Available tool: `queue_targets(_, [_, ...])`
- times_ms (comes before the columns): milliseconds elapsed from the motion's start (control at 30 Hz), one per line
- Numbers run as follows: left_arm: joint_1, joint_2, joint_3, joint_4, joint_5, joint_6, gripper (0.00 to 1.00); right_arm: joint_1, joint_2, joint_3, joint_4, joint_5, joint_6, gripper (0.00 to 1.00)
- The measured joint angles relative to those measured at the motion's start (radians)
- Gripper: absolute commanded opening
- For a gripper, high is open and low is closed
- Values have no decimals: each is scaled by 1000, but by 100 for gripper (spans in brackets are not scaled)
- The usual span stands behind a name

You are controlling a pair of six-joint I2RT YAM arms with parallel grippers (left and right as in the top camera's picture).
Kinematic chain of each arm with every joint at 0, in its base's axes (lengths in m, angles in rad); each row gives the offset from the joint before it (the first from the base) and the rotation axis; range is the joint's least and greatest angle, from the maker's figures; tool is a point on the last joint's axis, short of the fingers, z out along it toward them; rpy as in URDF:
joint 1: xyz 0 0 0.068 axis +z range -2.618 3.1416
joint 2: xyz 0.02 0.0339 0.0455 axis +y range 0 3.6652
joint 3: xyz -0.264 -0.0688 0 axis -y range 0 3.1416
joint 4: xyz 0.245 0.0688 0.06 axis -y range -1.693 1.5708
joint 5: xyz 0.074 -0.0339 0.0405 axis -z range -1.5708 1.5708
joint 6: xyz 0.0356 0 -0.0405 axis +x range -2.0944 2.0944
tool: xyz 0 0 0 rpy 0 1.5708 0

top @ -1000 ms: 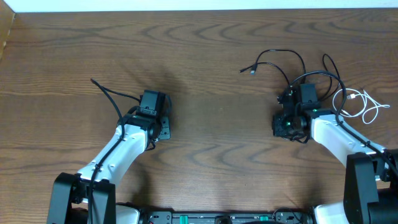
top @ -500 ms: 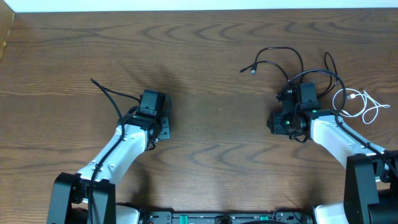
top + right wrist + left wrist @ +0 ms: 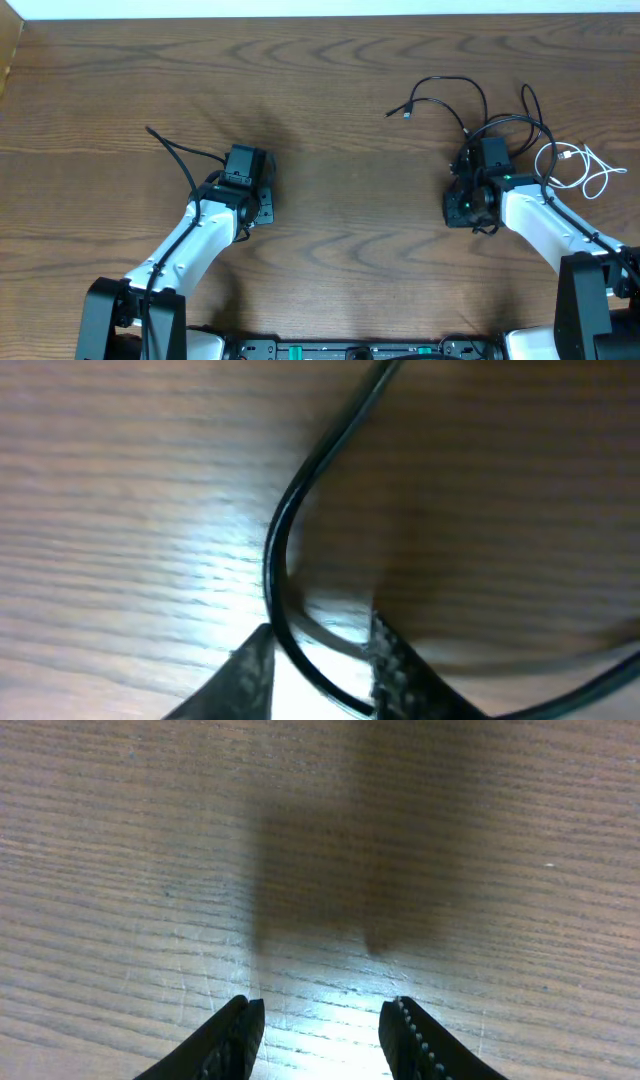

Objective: Untangle cables

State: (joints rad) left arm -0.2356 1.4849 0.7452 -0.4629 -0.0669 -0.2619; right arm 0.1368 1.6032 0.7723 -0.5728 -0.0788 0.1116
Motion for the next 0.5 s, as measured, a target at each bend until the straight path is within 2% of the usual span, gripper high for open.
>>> queue_targets(100, [0, 0, 0, 0, 0, 0, 44, 0, 0, 0, -2, 25, -12, 2])
queue_targets(500, [0, 0, 0, 0, 0, 0, 44, -2, -2, -5, 24, 49, -14, 1])
